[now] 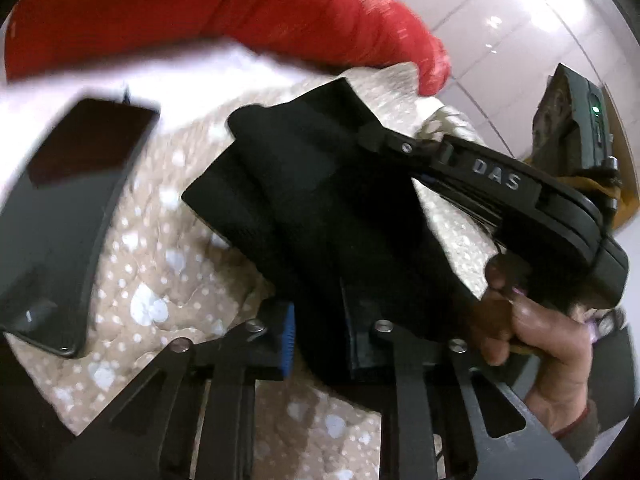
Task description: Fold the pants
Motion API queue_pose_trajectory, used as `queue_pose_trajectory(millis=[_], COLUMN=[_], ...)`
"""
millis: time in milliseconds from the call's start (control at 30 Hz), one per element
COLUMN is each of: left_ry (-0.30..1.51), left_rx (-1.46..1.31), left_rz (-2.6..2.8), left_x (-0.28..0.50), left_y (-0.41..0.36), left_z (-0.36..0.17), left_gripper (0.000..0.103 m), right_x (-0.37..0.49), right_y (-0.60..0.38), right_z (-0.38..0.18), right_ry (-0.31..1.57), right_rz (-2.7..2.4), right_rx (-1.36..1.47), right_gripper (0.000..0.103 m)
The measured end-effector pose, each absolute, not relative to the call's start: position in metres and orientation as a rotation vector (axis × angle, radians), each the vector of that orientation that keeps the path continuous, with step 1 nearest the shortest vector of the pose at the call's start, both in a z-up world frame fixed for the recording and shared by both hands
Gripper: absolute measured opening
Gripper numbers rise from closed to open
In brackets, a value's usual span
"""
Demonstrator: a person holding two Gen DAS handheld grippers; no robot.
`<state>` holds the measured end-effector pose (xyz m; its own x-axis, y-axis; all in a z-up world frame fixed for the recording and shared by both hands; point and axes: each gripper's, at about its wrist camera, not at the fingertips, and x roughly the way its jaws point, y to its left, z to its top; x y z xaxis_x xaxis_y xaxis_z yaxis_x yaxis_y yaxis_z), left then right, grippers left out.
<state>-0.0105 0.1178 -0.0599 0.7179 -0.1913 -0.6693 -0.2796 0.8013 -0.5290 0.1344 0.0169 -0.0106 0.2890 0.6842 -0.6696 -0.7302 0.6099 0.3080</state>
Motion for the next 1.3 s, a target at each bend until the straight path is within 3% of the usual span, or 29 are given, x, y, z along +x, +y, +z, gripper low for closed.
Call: queue_pose_trajectory(millis=[300, 600, 633, 733, 1033, 1100, 1167, 1300], left_ry=[0.633, 0.859, 0.855, 0.816, 0.749, 0.773, 0.780, 0.758], left_rx=[-0.329, -0.097, -0.100, -0.116, -0.171, -0.208, -0.230, -0.254], left_rz=[-0.139, -0.317, -0.324, -0.313, -0.156, -0.129, -0.093, -0.050], left_x=[-0.049, -0.051, -0.054, -0.061, -0.055, -0.043, -0.043, -0.040], left_y=[0.020, -0.075, -0.073, -0.056, 0.007, 0.015, 0.029, 0.039], left_z=[0.003, -0.054, -0.051, -0.033, -0.010, -0.015, -0.017, -0.011], left_gripper=[0.017, 0.017, 0.017, 0.017, 0.020, 0.020, 0.020, 0.020], right_x=[0.072, 0.034, 0.028, 0.027, 0.097, 0.100, 0.095, 0.063], right_y=[-0.127, -0.264, -0.277, -0.289, -0.199, -0.183, -0.171, -0.170], right_z=[0.060, 0.000, -0.007, -0.010, -0.030, -0.034, -0.028, 0.010], right_ry=[0.657, 0.763, 0.756, 0.744, 0.929, 0.940, 0.886, 0.751], right_rz=[0.785, 0.408, 0.417, 0.441, 0.490, 0.473, 0.486, 0.571], right_rx=[0.185, 0.396, 0.465, 0.545, 0.376, 0.300, 0.257, 0.256], right_gripper=[0.012, 0.013, 0.018, 0.048, 0.056, 0.051, 0.018, 0.009])
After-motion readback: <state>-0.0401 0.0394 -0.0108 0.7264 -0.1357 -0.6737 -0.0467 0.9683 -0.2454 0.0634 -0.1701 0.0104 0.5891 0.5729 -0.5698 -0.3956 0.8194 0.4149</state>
